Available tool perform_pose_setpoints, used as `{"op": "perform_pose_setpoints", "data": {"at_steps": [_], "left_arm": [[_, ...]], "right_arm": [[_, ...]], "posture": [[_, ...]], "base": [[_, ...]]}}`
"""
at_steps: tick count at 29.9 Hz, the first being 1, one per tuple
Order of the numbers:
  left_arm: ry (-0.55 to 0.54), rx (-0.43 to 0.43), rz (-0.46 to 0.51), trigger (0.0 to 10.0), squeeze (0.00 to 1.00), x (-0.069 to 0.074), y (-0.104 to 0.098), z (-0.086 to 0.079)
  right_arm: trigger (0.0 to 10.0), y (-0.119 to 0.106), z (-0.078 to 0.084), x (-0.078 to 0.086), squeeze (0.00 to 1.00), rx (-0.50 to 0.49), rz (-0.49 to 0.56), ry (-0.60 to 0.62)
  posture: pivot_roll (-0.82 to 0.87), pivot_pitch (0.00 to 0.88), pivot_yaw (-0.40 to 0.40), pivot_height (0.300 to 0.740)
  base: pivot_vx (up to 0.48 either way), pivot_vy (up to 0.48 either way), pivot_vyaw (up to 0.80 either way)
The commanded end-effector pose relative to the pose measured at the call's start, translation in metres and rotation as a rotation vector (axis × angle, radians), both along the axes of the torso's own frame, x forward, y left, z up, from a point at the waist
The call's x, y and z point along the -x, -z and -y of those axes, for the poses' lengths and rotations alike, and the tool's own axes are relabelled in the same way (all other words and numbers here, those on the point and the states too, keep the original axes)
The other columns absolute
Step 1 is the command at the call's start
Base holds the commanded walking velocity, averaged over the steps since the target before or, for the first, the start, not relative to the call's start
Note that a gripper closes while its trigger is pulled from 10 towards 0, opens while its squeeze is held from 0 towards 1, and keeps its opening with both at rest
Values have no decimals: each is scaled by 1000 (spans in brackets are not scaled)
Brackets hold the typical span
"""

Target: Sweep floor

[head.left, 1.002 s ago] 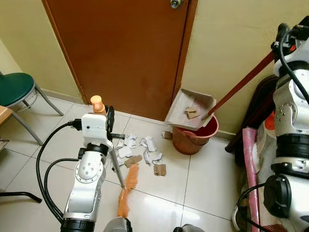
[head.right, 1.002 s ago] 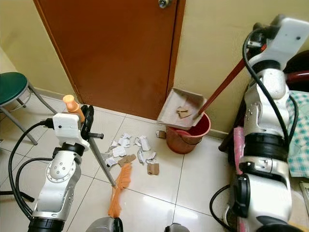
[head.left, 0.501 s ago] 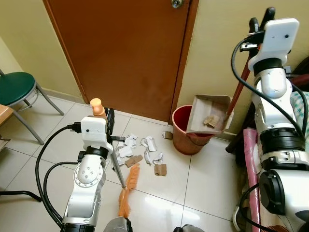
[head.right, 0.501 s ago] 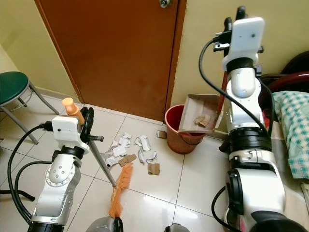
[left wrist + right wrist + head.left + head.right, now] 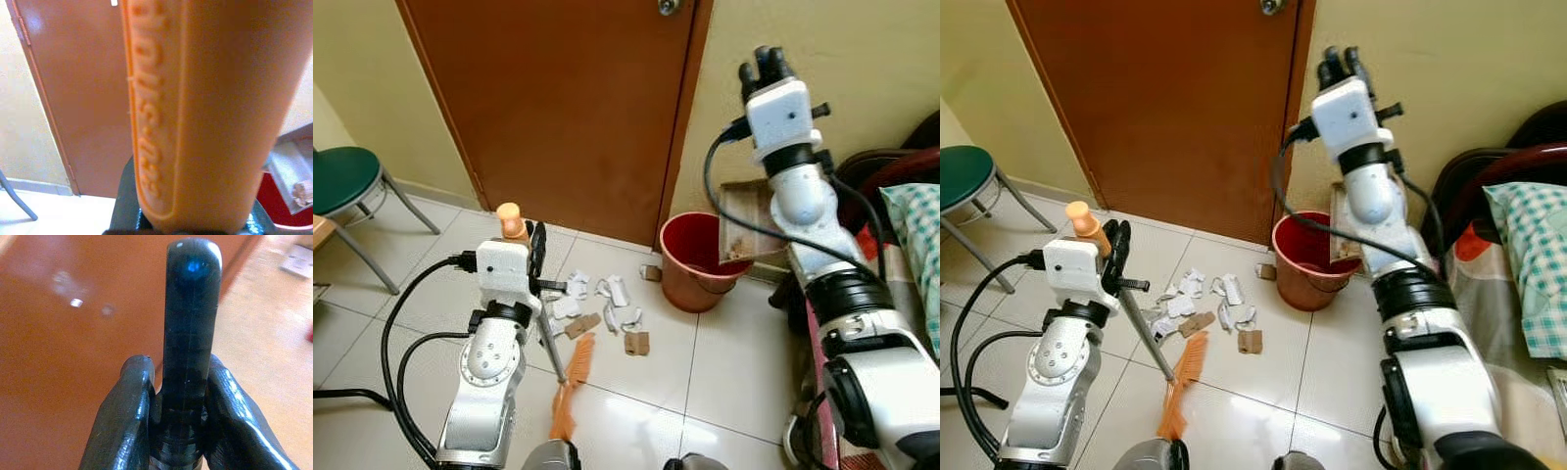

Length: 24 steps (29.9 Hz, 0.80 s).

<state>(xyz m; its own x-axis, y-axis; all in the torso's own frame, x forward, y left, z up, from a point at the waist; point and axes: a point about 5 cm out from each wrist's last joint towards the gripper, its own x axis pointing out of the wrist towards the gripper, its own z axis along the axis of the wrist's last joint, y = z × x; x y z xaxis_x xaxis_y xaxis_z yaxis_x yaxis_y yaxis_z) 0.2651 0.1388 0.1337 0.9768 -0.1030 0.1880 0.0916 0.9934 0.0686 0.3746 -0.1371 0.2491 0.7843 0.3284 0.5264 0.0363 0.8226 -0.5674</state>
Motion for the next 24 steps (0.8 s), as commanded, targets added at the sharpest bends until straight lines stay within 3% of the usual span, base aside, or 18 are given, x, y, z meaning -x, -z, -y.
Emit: {"op": "perform_pose_setpoints", "data": {"at_steps": [1, 6, 13, 20, 24], "left_arm": [[2, -8, -26, 10000, 0, 2, 3, 0], [4, -6, -30, 10000, 0, 2, 4, 1], [8, -3, -31, 10000, 0, 1, 4, 3], [1, -3, -31, 10000, 0, 1, 4, 2], [-3, -1, -28, 10000, 0, 1, 4, 2]], "right_arm": [[10000, 1, -14, 6, 0, 51, 21, -104], [10000, 17, -23, 14, 0, 143, 9, -165], [10000, 17, -21, 15, 0, 122, 5, -170], [10000, -2, -14, 11, 0, -43, 39, -138], [10000, -32, -6, 8, 0, -178, 93, -104]], "posture": [[39, 74, -17, 740], [30, 79, -19, 740], [22, 72, -23, 740], [24, 66, -28, 740], [22, 62, -30, 740]], "base": [[0, 0, 0], [0, 0, 0], [0, 0, 0], [0, 0, 0], [0, 0, 0]]}}
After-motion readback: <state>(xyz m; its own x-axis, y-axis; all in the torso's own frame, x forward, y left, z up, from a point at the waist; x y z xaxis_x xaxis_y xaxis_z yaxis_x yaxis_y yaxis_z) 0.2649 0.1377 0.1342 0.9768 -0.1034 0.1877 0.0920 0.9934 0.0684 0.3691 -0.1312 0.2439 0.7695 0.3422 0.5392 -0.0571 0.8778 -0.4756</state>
